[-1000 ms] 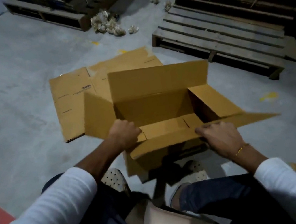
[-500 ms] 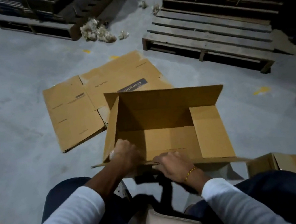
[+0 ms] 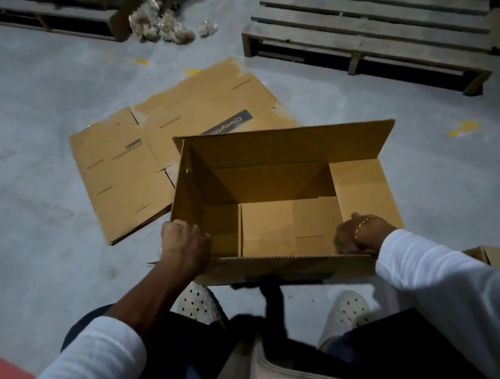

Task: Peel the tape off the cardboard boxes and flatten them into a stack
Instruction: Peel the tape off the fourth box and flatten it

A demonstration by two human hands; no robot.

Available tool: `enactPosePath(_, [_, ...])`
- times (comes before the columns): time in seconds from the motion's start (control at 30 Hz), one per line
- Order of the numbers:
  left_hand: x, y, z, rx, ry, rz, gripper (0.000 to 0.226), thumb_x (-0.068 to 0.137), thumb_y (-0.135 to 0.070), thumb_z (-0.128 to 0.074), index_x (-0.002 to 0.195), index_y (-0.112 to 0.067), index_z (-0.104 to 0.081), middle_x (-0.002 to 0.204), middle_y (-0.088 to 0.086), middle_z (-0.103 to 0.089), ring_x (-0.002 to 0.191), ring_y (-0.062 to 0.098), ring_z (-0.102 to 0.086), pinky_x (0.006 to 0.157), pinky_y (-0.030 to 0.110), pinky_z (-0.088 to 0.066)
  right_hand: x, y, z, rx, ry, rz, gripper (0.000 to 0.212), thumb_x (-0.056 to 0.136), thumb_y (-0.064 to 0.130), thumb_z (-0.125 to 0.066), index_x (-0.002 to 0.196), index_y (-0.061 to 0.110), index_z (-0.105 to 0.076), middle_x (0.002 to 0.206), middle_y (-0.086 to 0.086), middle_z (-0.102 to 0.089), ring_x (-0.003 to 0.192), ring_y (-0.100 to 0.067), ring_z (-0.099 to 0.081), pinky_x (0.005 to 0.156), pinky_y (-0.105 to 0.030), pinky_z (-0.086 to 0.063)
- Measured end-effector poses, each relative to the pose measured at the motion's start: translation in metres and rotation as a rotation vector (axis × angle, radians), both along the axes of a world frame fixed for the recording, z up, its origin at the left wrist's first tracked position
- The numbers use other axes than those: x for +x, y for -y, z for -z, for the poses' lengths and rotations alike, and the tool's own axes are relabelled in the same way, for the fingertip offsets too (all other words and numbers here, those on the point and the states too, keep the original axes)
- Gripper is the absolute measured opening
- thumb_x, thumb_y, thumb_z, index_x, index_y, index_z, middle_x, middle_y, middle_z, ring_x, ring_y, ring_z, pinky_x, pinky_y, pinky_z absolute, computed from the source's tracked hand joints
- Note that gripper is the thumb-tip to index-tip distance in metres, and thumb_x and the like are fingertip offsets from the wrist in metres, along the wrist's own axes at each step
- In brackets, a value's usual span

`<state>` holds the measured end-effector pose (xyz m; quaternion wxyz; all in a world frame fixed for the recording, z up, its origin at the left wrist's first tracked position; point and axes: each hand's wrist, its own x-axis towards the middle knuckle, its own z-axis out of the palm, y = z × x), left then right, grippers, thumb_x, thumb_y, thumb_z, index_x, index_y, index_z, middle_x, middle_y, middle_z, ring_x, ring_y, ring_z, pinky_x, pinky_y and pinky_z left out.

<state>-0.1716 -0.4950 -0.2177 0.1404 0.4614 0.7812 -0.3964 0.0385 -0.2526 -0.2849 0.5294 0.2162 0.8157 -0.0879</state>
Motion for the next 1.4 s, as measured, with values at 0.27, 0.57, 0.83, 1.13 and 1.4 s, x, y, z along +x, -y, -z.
enactPosePath(0.27, [-0.014, -0.001, -0.013, 0.05, -0.038, -0.091, 0.068, 0.078, -0.086, -0.049, 0.103, -0.025, -0.065, 0.085, -0.002, -0.057, 0.08, 0.017, -0.052, 0.072, 0.032, -0.041, 0.006, -0.021, -0.044, 0.433, -0.363, -0.337, 0.031, 0.103, 0.043, -0.049, 0.122, 0.024, -0.064, 0.125, -0.001, -0.06, 0.121, -0.029, -0.049, 0.084, -0.039, -0.049])
enactPosePath(0.57, [-0.015, 0.002, -0.018, 0.137, -0.024, -0.151, 0.071, 0.075, -0.086, -0.053, 0.117, -0.029, -0.06, 0.096, 0.002, -0.053, 0.092, 0.02, -0.049, 0.08, 0.035, -0.041, 0.11, -0.086, -0.058, 0.339, -0.654, 1.114, 0.058, 0.096, 0.026, -0.062, 0.145, 0.009, -0.036, 0.123, -0.027, -0.06, 0.103, -0.049, -0.064, 0.087, -0.053, -0.055])
enactPosePath(0.83, [-0.021, -0.006, -0.027, 0.328, -0.11, 0.062, 0.036, 0.092, -0.053, -0.06, 0.118, -0.027, -0.062, 0.125, 0.004, -0.054, 0.118, 0.023, -0.048, 0.098, 0.039, -0.042, 0.112, -0.086, -0.068, -0.026, -0.627, 1.53, 0.024, 0.103, 0.017, -0.056, 0.115, -0.005, -0.055, 0.099, -0.024, -0.066, 0.075, -0.045, -0.074, 0.07, -0.05, -0.064])
enactPosePath(1.13, [-0.015, -0.061, -0.063, 0.537, -0.126, 0.342, 0.05, 0.099, -0.042, -0.055, 0.141, -0.021, -0.038, 0.129, 0.009, -0.05, 0.113, 0.024, -0.046, 0.092, 0.037, -0.04, 0.108, -0.078, -0.106, -0.343, -0.823, 1.873, 0.025, 0.103, 0.009, -0.049, 0.127, 0.006, -0.046, 0.107, -0.021, -0.062, 0.07, -0.043, -0.073, 0.05, -0.033, -0.062])
enactPosePath(1.4, [0.092, -0.063, -0.065, 0.656, 0.312, 0.145, 0.077, 0.095, -0.066, -0.043, 0.155, -0.025, -0.017, 0.14, 0.008, -0.05, 0.127, 0.027, -0.043, 0.107, 0.043, -0.037, 0.079, -0.05, -0.129, -0.877, -1.246, 2.347, 0.022, 0.101, 0.003, -0.043, 0.122, -0.003, -0.047, 0.116, -0.031, -0.061, 0.066, -0.037, -0.075, 0.058, -0.025, -0.061])
